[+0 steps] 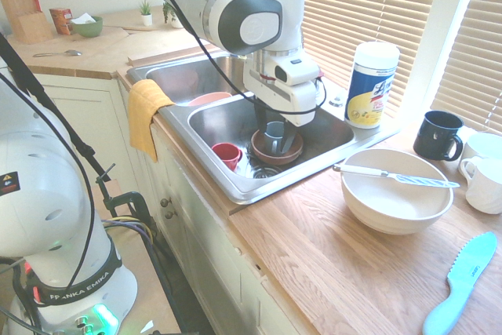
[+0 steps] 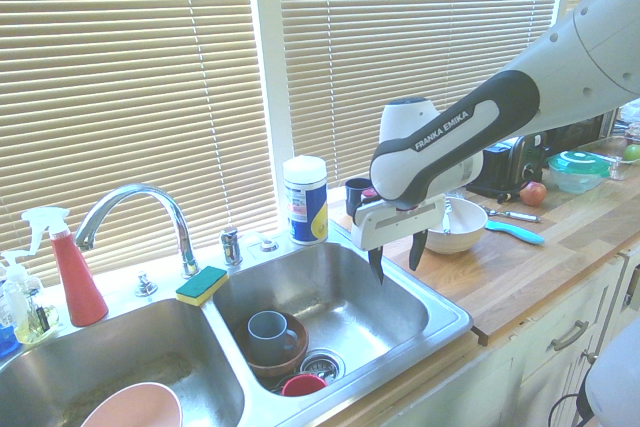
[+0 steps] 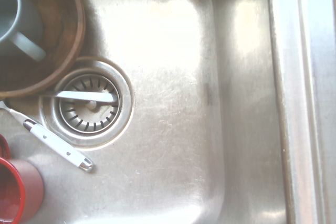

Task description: Put the knife into the sink

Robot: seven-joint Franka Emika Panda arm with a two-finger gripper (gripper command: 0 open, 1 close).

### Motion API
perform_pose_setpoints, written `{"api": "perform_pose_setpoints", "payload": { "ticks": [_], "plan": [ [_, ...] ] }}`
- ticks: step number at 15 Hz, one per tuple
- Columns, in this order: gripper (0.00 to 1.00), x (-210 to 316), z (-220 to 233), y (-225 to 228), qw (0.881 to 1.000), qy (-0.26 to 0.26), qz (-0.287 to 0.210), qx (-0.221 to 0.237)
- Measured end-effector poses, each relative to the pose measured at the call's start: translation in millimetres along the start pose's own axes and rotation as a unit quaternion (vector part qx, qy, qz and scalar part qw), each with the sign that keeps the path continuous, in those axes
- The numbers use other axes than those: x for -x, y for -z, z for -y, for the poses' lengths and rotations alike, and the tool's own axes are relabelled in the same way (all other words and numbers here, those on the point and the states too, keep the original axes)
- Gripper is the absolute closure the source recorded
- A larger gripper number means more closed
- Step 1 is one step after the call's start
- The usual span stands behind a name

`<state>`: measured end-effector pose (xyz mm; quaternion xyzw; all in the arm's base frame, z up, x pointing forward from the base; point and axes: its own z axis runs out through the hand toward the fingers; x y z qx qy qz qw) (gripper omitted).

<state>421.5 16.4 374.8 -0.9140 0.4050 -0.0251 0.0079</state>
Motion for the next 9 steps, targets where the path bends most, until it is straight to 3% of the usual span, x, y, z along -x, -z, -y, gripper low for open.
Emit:
{"api": "perform_pose_setpoints", "payload": {
  "ticks": [4,9],
  "plan": [
    [0.00,-8.0,3.5,9.7,1.000,-0.012,-0.011,-0.009],
    [0.00,-97.6,-24.4,95.0,0.991,-0.113,-0.062,-0.022]
  ]
}}
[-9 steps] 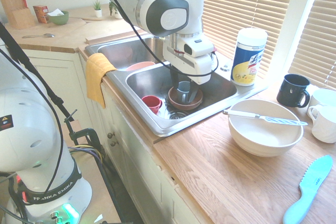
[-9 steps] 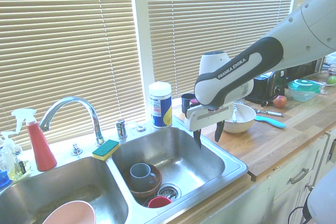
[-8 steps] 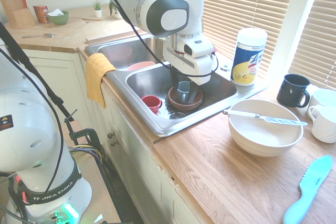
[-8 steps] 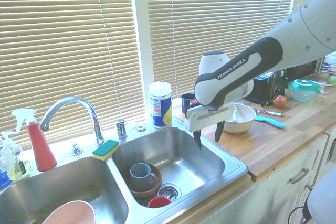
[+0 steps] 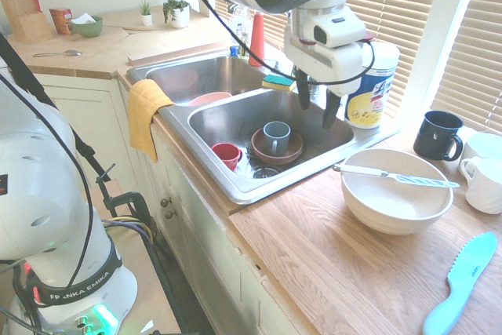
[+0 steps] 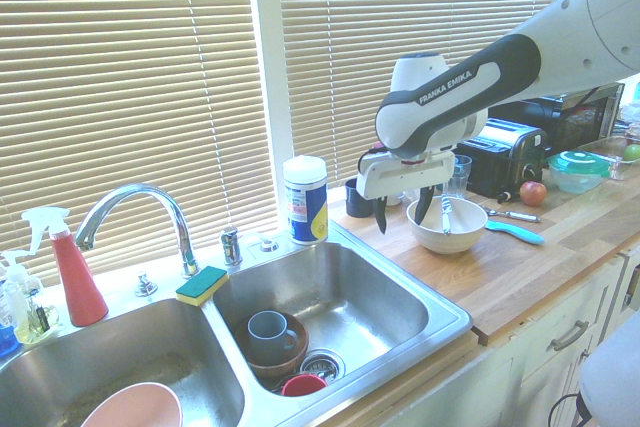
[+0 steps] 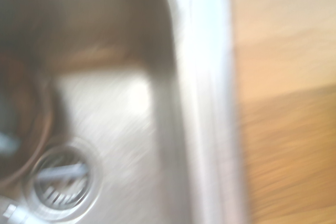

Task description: Put the knife into the sink

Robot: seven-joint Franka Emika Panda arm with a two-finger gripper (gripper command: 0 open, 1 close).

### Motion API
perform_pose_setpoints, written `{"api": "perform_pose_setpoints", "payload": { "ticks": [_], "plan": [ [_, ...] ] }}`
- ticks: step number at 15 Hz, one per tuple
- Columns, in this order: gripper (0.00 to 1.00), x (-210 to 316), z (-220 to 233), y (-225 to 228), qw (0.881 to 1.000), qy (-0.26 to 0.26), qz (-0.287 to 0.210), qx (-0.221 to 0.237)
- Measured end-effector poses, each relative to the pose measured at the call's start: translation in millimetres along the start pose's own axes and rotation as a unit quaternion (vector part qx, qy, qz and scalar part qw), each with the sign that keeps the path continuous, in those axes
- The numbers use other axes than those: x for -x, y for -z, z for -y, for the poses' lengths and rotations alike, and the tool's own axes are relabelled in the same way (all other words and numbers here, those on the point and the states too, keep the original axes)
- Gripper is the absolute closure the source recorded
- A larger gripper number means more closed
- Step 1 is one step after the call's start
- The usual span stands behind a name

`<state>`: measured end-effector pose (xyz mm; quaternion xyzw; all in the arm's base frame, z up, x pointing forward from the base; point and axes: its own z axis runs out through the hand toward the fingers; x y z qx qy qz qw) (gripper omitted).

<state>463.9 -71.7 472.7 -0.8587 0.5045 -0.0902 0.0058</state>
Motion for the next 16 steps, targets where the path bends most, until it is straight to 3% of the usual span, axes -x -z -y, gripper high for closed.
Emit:
{"api": "perform_pose_setpoints", "payload": {
  "ticks": [2,5,14,15,16],
  "plan": [
    [0.00,-52.0,-20.0,8.8,0.999,-0.048,-0.018,0.007],
    [0.00,-100.8,-42.4,-15.6,0.995,-0.095,-0.015,0.029],
    [0.00,-100.1,-67.5,-61.3,0.989,-0.129,0.012,0.066],
    [1.00,-99.3,-69.3,-64.8,0.989,-0.129,0.012,0.066],
    [1.00,-98.4,-70.0,-67.2,0.990,-0.128,0.010,0.064]
  ]
}}
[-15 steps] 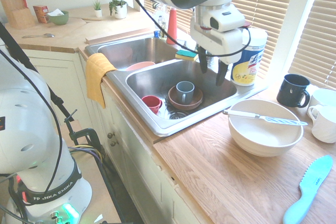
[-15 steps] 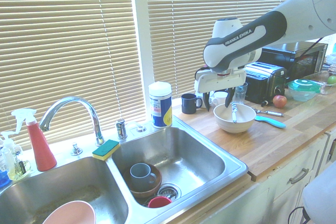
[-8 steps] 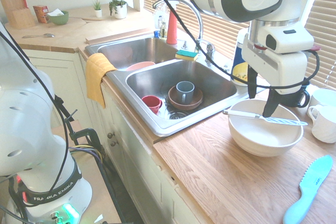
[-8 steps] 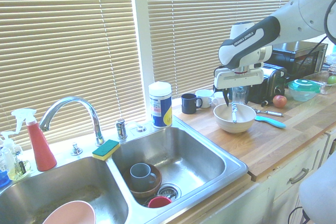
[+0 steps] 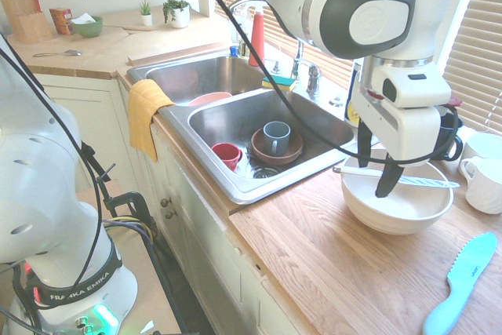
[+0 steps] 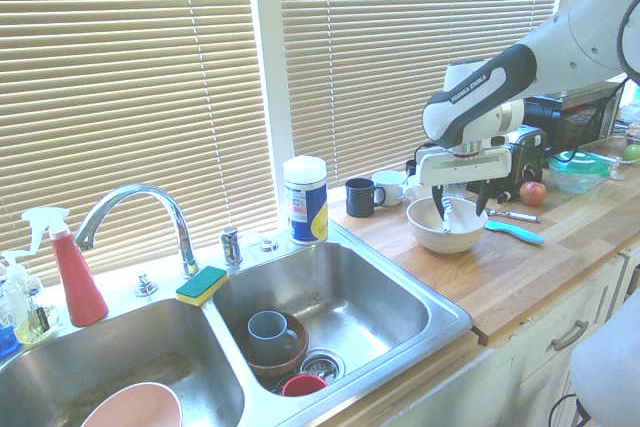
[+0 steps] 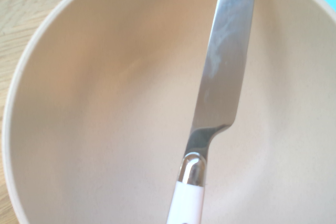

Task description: Put the knife into the sink

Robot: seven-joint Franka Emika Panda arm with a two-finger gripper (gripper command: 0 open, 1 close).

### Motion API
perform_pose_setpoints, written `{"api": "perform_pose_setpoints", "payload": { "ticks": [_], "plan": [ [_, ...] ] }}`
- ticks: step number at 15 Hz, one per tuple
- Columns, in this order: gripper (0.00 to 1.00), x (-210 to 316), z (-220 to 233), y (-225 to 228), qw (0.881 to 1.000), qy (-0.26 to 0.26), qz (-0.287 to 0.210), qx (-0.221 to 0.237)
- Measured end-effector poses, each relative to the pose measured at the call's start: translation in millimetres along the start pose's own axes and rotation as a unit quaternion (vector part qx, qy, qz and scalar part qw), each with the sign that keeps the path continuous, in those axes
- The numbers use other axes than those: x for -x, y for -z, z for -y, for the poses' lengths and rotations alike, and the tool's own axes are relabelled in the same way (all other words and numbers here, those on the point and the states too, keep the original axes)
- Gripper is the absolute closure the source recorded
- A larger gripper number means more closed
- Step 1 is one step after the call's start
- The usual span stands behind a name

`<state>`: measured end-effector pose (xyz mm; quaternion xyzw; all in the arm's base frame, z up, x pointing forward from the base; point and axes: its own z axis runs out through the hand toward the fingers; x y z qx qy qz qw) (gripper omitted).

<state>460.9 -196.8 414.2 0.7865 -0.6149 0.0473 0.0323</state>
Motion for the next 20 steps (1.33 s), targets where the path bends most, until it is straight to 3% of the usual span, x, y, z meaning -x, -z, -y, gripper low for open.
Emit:
{"api": "perform_pose_setpoints", "payload": {
  "ticks": [20],
  "plan": [
    [1.00,10.8,11.9,-20.5,1.000,0.018,0.001,0.000]
  ]
}}
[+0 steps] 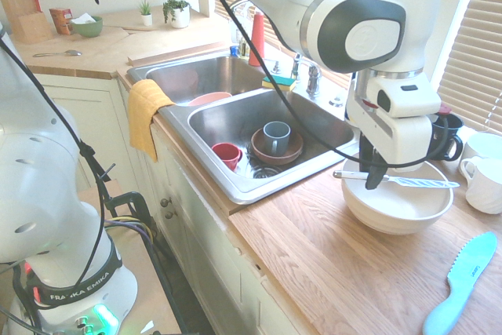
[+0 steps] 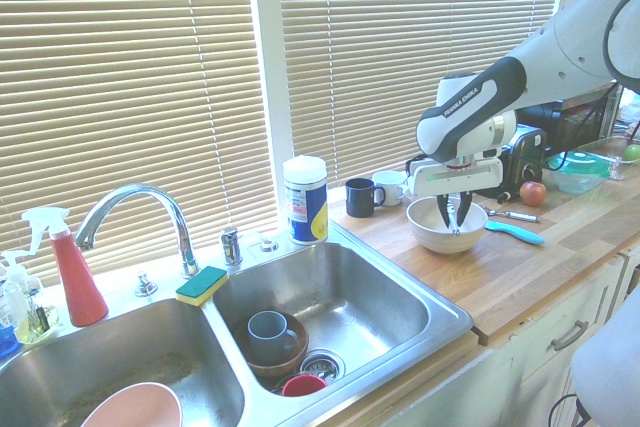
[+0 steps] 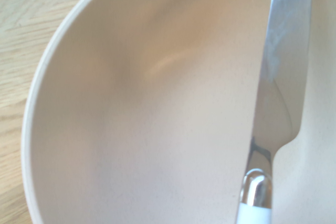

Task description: Put the knife into the sink

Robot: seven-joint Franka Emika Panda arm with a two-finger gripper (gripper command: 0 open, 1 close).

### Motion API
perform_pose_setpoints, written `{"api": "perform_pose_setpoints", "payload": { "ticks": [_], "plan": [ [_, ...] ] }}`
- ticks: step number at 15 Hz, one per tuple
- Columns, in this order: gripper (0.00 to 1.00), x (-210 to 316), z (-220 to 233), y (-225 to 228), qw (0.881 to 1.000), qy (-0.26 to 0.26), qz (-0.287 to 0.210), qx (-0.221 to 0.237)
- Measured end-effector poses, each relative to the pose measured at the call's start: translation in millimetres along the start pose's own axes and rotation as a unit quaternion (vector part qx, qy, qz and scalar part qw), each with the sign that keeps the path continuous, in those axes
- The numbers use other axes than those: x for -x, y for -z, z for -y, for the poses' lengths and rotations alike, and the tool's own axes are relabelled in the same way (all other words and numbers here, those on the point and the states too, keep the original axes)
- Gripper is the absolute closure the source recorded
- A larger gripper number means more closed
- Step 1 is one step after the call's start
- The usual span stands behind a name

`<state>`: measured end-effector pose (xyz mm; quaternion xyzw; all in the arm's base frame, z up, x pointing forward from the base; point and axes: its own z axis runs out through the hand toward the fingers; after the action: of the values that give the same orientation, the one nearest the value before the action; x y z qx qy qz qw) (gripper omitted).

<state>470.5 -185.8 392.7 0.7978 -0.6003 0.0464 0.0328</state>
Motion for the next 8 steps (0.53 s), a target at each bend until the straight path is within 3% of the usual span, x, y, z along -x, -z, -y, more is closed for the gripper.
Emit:
{"api": "perform_pose_setpoints", "payload": {
  "ticks": [5,8],
  "plan": [
    [1.00,4.0,2.3,-1.9,1.000,0.005,-0.001,-0.003],
    [1.00,6.7,7.4,19.6,1.000,0.010,-0.005,-0.019]
  ]
}}
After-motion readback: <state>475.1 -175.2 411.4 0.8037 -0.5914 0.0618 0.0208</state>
